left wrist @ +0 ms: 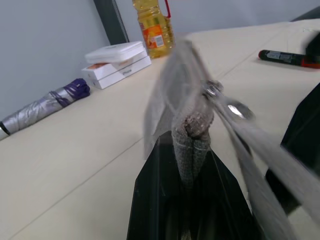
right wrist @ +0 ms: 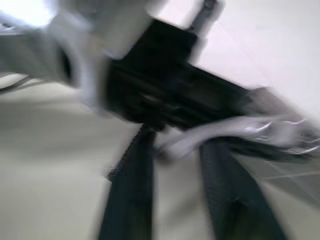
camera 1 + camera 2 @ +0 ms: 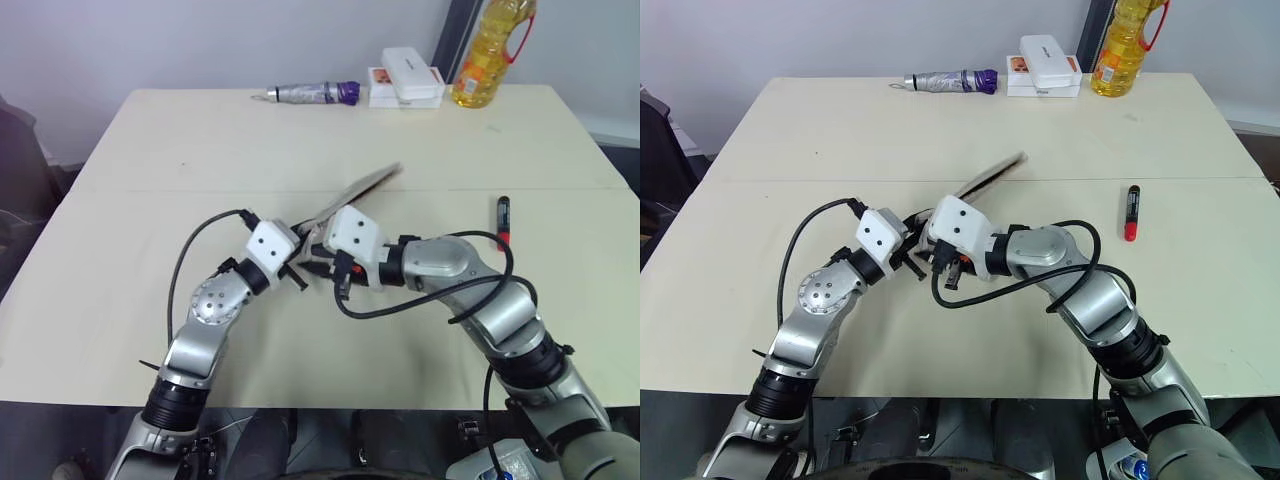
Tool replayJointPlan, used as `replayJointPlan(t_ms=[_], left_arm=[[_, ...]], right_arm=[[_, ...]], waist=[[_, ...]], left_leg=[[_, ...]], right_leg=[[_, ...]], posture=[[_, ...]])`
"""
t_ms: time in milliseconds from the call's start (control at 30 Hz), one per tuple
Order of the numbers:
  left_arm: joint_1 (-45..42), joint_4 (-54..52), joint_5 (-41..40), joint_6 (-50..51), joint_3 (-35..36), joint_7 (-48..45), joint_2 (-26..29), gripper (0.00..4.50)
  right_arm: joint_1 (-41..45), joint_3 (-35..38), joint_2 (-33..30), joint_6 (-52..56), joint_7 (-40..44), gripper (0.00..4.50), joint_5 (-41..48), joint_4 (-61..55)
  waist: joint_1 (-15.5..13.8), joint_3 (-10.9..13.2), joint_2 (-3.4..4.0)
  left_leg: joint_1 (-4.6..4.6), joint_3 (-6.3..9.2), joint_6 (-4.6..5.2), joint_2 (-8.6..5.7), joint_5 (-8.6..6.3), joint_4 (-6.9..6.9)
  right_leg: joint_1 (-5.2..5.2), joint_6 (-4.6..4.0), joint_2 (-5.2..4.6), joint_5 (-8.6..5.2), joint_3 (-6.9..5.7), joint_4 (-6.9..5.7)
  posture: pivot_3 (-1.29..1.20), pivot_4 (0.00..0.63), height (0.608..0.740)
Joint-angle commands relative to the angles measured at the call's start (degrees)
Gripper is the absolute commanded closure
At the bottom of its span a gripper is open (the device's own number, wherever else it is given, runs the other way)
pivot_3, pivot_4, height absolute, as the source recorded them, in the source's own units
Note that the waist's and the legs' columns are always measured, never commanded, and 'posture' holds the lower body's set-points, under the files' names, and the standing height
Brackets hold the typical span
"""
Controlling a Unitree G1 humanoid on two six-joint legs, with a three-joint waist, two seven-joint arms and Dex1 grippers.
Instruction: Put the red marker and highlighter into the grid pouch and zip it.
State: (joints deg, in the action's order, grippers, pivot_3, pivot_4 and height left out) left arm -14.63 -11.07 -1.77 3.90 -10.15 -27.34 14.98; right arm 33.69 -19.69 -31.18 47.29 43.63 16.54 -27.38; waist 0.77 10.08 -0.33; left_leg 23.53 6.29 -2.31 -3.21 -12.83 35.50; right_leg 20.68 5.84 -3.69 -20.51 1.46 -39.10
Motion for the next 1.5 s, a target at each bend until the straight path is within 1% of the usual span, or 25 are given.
replayJointPlan(t_ms=[33, 67, 167, 200, 300, 367, 467, 633, 733, 767, 833, 967, 1000, 1100, 1167, 1267, 1367, 1500], left_arm=[[-0.19, -1.14, 0.28, -1.79, 0.76, -0.48, 1.27, 4.50], [-0.04, -1.18, 0.37, -1.99, 0.87, -0.60, 1.66, 4.50], [-0.13, 0.35, 2.11, -4.51, 0.71, -1.27, 4.26, 4.50], [-0.17, 0.75, 2.51, -5.19, 0.63, -1.38, 4.83, 4.50], [-0.67, 2.37, 2.84, -6.91, 0.17, -1.61, 5.32, 4.50], [-0.87, 3.61, 3.97, -8.68, -1.01, -1.99, 5.54, 4.50], [-1.03, 4.30, 4.10, -9.31, -1.66, -1.93, 4.56, 4.50], [-1.50, 4.73, 4.34, -9.48, -2.45, -1.82, 3.21, 4.50], [-1.65, 4.91, 4.48, -9.54, -2.69, -1.86, 2.84, 4.50], [-1.68, 4.96, 4.56, -9.53, -2.73, -1.81, 2.70, 4.50], [-1.70, 4.97, 4.68, -9.47, -2.69, -1.66, 2.42, 4.50], [-1.71, 4.82, 4.80, -9.05, -2.18, -1.08, 1.84, 4.50], [-1.67, 4.82, 4.80, -8.95, -2.04, -0.95, 1.75, 4.50], [-1.27, 4.78, 4.70, -9.11, -1.78, -0.99, 1.88, 4.50], [-1.03, 4.76, 4.60, -9.25, -1.75, -1.20, 2.08, 4.50], [-1.01, 4.86, 4.44, -9.32, -1.86, -1.55, 2.24, 4.50], [-1.19, 5.10, 4.27, -9.42, -1.89, -1.78, 2.26, 4.50], [-1.28, 5.24, 4.17, -9.49, -1.84, -1.97, 2.14, 4.50]], right_arm=[[-1.04, 9.33, -5.98, -0.65, -0.16, 1.07, -0.31, -1.01], [-1.60, 10.62, -7.20, -0.27, -0.07, 1.07, 0.10, -1.01], [-6.78, 19.71, -14.64, 2.77, -0.44, 1.07, -0.09, 2.28], [-8.13, 21.69, -16.52, 3.85, -0.98, 1.07, -0.50, 3.29], [-11.79, 26.57, -18.90, 5.11, -4.69, 1.07, -2.45, 9.12], [-13.55, 30.41, -18.30, 6.39, -9.65, 1.07, -4.56, 14.38], [-13.89, 34.54, -15.03, 8.15, -15.98, 1.07, -5.75, 19.31], [-12.24, 37.54, -7.81, 6.92, -21.97, 1.07, -5.22, 26.06], [-11.02, 37.43, -5.70, 4.51, -23.55, 1.07, -5.59, 29.45], [-10.59, 37.38, -5.19, 3.18, -24.36, 1.31, -6.05, 30.97], [-10.07, 37.18, -4.68, 1.04, -25.51, 1.94, -6.66, 33.03], [-8.85, 37.35, -4.23, -1.07, -26.85, 3.98, -6.77, 34.59], [-8.54, 37.22, -4.43, -1.31, -26.85, 4.24, -6.77, 34.56], [-8.28, 34.70, -7.03, -2.25, -24.75, 4.24, -7.79, 32.34], [-9.59, 30.39, -10.92, -5.60, -19.43, 4.24, -9.04, 27.75], [-14.12, 24.68, -18.14, -15.04, -9.14, 4.24, -10.39, 18.53], [-15.99, 24.09, -21.26, -18.12, -4.51, 4.24, -9.27, 13.35], [-16.05, 23.60, -22.16, -17.68, -1.46, 4.24, -8.51, 10.05]], waist=[[-0.31, 0.01, -0.01], [-0.36, 0.01, -0.03], [-0.37, 0.02, -0.04], [-0.40, 0.02, -0.04], [-0.16, 0.02, -0.04], [-0.04, 0.02, -0.04], [0.00, 0.02, -0.03], [0.06, 0.02, -0.03], [0.12, 0.01, -0.02], [0.07, 0.01, -0.02], [0.04, 0.01, -0.02], [0.01, 0.01, -0.02], [0.00, 0.01, -0.02], [0.02, 0.01, -0.02], [0.02, 0.06, 0.08], [0.13, 0.06, 0.13], [0.17, 0.08, 0.10], [-0.09, 0.08, 0.09]], left_leg=[[0.01, 0.00, 0.00, -0.01, 0.00, 0.03], [0.02, 0.01, 0.00, -0.02, 0.00, 0.06], [0.03, 0.02, 0.02, -0.02, -0.01, 0.07], [0.03, 0.02, 0.02, -0.01, -0.01, 0.07], [0.03, -0.01, 0.02, -0.01, -0.02, 0.07], [0.03, -0.02, 0.03, 0.02, -0.01, 0.08], [0.01, -0.05, 0.02, 0.02, -0.01, 0.07], [0.01, -0.07, 0.02, 0.03, -0.01, 0.08], [0.00, -0.09, 0.02, 0.02, -0.01, 0.09], [0.00, -0.09, 0.03, 0.02, -0.01, 0.10], [0.00, -0.08, 0.03, 0.02, -0.01, 0.13], [0.00, -0.08, 0.03, 0.02, -0.01, 0.14], [0.00, -0.08, 0.03, 0.02, -0.01, 0.14], [0.00, -0.08, 0.03, 0.01, -0.01, 0.14], [0.01, -0.09, 0.03, 0.01, -0.01, 0.14], [0.01, -0.10, 0.04, 0.01, -0.02, 0.12], [0.00, -0.08, 0.04, 0.04, -0.02, 0.13], [0.00, -0.07, 0.04, 0.03, -0.02, 0.25]], right_leg=[[-0.01, 0.00, 0.00, 0.00, -0.01, 0.00], [-0.04, 0.00, -0.01, 0.00, -0.03, 0.01], [-0.07, 0.00, -0.01, 0.00, -0.04, 0.05], [-0.07, 0.00, -0.02, 0.00, -0.04, 0.07], [-0.08, 0.00, -0.02, 0.00, -0.03, 0.07], [-0.08, 0.00, -0.01, 0.00, -0.02, 0.07], [-0.09, 0.00, 0.00, 0.00, -0.01, 0.05], [-0.09, 0.00, 0.04, 0.00, 0.00, 0.02], [-0.09, 0.01, 0.05, 0.00, 0.00, 0.01], [-0.09, 0.01, 0.05, 0.00, 0.00, 0.01], [-0.11, 0.01, 0.06, 0.00, 0.00, 0.01], [-0.13, 0.01, 0.06, 0.00, 0.00, 0.01], [-0.13, 0.01, 0.05, 0.00, 0.00, 0.01], [-0.13, 0.01, 0.05, 0.00, 0.00, 0.01], [-0.12, 0.01, 0.05, 0.00, 0.00, 0.01], [-0.10, 0.02, 0.06, -0.01, 0.00, 0.01], [-0.12, 0.03, 0.10, -0.01, 0.00, 0.03], [-0.18, 0.04, 0.07, 0.00, -0.01, 0.02]], posture=[[0.00, 0.150, 0.740], [0.00, 0.150, 0.740], [0.00, 0.150, 0.740], [0.00, 0.150, 0.740], [0.00, 0.150, 0.740], [0.00, 0.150, 0.740], [0.00, 0.150, 0.740], [0.00, 0.150, 0.740], [0.00, 0.150, 0.740], [0.00, 0.150, 0.740], [0.00, 0.150, 0.740], [0.00, 0.150, 0.740], [0.00, 0.150, 0.740], [0.00, 0.150, 0.740], [0.00, 0.150, 0.740], [0.00, 0.150, 0.740], [0.00, 0.150, 0.740], [0.00, 0.150, 0.740]])
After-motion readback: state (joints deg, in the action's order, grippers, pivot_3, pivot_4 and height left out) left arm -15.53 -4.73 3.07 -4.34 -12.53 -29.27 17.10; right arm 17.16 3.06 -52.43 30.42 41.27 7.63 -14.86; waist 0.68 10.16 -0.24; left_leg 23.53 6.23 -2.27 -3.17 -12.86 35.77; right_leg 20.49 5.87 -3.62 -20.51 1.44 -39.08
